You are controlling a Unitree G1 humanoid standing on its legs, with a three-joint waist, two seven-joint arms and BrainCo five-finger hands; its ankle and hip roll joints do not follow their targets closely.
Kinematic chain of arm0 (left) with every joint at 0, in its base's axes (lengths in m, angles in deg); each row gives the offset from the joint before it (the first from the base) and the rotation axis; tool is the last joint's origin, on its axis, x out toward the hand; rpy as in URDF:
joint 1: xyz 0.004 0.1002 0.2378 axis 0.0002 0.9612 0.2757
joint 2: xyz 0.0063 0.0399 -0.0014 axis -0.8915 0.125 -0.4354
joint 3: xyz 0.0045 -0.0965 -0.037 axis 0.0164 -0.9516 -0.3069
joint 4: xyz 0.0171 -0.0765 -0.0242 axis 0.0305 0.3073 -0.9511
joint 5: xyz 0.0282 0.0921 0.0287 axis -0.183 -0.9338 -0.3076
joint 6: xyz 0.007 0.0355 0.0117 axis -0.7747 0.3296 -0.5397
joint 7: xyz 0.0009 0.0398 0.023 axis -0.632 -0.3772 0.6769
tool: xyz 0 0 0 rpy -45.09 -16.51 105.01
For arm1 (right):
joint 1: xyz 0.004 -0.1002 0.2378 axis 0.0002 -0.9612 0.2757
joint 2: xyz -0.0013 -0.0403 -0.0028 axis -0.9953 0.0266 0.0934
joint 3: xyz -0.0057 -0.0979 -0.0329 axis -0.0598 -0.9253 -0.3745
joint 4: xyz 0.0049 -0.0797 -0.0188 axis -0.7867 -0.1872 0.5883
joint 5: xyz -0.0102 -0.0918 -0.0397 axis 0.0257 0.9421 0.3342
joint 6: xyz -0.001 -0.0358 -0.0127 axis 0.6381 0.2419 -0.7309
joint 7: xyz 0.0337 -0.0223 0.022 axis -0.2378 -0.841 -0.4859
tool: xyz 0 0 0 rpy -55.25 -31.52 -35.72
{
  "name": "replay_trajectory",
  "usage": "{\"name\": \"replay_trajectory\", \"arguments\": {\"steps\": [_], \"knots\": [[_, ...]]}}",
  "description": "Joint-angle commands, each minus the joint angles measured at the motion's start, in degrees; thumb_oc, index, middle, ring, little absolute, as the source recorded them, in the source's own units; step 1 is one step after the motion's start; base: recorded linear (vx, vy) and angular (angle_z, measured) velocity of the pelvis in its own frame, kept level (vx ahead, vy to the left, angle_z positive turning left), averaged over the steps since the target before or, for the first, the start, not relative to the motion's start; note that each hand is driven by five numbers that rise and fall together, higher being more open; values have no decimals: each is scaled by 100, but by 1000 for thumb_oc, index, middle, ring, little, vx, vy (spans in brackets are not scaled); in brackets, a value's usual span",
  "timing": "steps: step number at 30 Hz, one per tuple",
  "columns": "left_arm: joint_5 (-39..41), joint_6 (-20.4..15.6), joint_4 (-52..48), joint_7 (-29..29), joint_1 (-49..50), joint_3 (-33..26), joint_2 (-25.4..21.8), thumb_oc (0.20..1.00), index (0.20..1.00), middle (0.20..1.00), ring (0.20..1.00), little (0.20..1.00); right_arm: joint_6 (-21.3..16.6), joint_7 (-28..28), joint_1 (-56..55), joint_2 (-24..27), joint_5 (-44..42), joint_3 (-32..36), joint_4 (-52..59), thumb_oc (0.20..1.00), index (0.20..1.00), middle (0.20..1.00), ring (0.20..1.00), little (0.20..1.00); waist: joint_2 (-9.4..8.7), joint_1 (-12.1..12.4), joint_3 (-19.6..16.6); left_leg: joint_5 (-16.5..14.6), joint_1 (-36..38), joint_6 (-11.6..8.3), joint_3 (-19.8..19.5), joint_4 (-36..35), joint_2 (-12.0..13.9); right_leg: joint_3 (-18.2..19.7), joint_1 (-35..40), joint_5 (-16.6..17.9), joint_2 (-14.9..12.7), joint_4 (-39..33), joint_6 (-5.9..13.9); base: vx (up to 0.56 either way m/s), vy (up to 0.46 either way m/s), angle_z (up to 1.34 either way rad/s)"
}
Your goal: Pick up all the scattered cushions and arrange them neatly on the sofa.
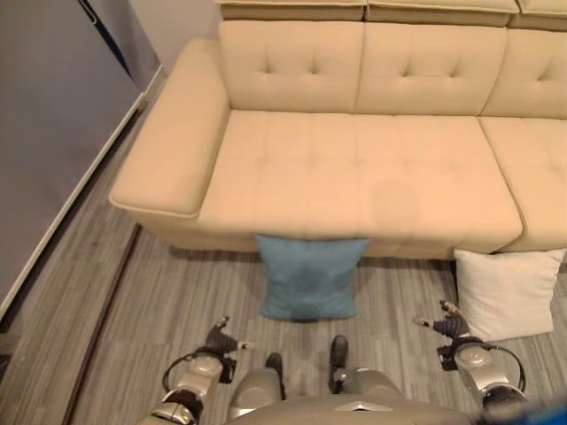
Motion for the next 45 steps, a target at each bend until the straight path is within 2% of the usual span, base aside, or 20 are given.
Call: {"name": "replay_trajectory", "arguments": {"steps": [1,4,8,10,17,18,20,21,23,24,25,30,34,35,42,45], "knots": [[232,-94,-183,17,102,41,-56,1000,1000,1000,1000,1000,-117,129,-71,209,-110,-47,-16,1000,1000,1000,1000,1000,-10,5,-119,37,-58,108,304,-472,248,395,-137,-347,-202,884,595,115,65,11],[448,-123,-260,35,101,-46,-73,1000,1000,1000,1000,1000,-99,121,-65,140,-142,-4,-59,1000,1000,1000,1000,1000,91,16,-109,119,-55,107,177,-682,245,489,-159,-502,-164,1069,600,109,122,-11],[437,-145,-418,77,118,-62,-144,1000,1000,1000,1000,1000,-94,146,-44,123,-157,17,-57,1000,1000,1000,1000,1000,108,41,-98,73,-63,154,193,-667,162,573,-220,-506,-217,1171,612,58,131,-14],[508,-245,-693,320,-26,-137,-317,1000,1000,1000,1000,1000,-160,279,100,83,-401,146,-7,1000,1000,1000,1000,1000,92,71,87,-40,-286,238,328,-489,66,637,-531,-458,-376,1392,679,-53,186,-33],[809,-440,-1031,687,-472,-184,-574,1000,1000,1000,1000,1000,-241,560,558,98,-712,129,63,1000,1000,1000,1000,1000,55,88,395,-167,-1131,313,449,-16,26,771,-1488,-347,-521,1810,695,-115,48,-8],[1028,-522,-1046,789,-880,-85,-654,1000,1000,1000,1000,1000,-306,749,923,140,-868,90,212,1000,1000,1000,1000,1000,61,47,488,-171,-1754,331,493,238,21,811,-2131,-303,-566,2020,677,-105,19,-5],[1141,-561,-1088,791,-1031,-49,-693,1000,1000,1000,1000,1000,-332,815,1054,174,-925,84,307,1000,1000,1000,1000,1000,64,23,476,-166,-2015,326,507,337,40,817,-2359,-298,-579,2062,672,-92,15,-7],[1258,-600,-1140,782,-1152,-15,-725,1000,1000,1000,1000,1000,-353,865,1160,200,-973,68,374,1000,1000,1000,1000,1000,92,3,479,-327,-2175,283,471,435,61,845,-2545,-437,-567,2181,707,-52,15,-4],[1581,-667,-1206,765,-1496,58,-762,1000,1000,1000,1000,1000,-424,985,1479,258,-1158,65,505,1000,1000,1000,1000,1000,145,-56,491,-325,-2730,281,467,622,106,868,-3088,-419,-589,2309,706,-110,10,-2],[1774,-729,-1202,778,-1874,149,-780,1000,1000,1000,1000,1000,-488,1099,1853,296,-1298,49,533,1000,1000,1000,1000,1000,200,-115,493,-301,-3368,290,417,836,153,874,-3678,-397,-600,2456,711,-140,2,-1],[1775,-730,-1197,776,-1882,149,-780,1000,1000,1000,1000,1000,-488,1099,1859,297,-1299,49,530,1000,1000,1000,1000,1000,203,-116,474,-303,-3402,290,414,851,154,873,-3709,-399,-599,2466,711,-138,-2,1],[2056,-841,-1091,993,-3131,401,-961,1000,1000,1000,1000,1000,-676,1439,3002,392,-1500,-136,551,1000,1000,1000,1000,1000,340,-205,420,-287,-4996,324,279,1380,217,961,-5303,-417,-639,3000,721,-58,-23,-1],[2192,-899,-1081,1119,-3846,515,-1100,1000,1000,1000,1000,1000,-734,1603,3705,548,-1488,-340,545,1000,1000,1000,1000,1000,398,-221,387,-366,-5946,354,171,1811,236,1078,-6330,-558,-679,3559,750,11,-19,1],[2121,-890,-1112,1163,-4053,587,-1203,1000,1000,1000,1000,1000,-770,1642,3903,622,-1467,-363,600,1000,1000,1000,1000,1000,425,-234,396,-414,-6336,355,176,2099,201,1105,-6745,-665,-670,3871,726,31,-29,7],[2033,-823,-881,1407,-4767,668,-1485,1000,1000,1000,1000,1000,-827,1795,4568,819,-1440,-576,569,1000,1000,1000,1000,1000,454,-229,433,-673,-7462,430,166,2988,138,1250,-7911,-884,-611,4755,688,53,-29,6],[2194,-914,-952,1492,-4911,658,-1519,1000,1000,1000,1000,1000,-864,1848,4763,871,-1410,-691,679,1000,1000,1000,1000,1000,432,-221,479,-751,-7918,452,186,3405,131,1251,-8328,-938,-574,5108,697,65,-37,0]]}}
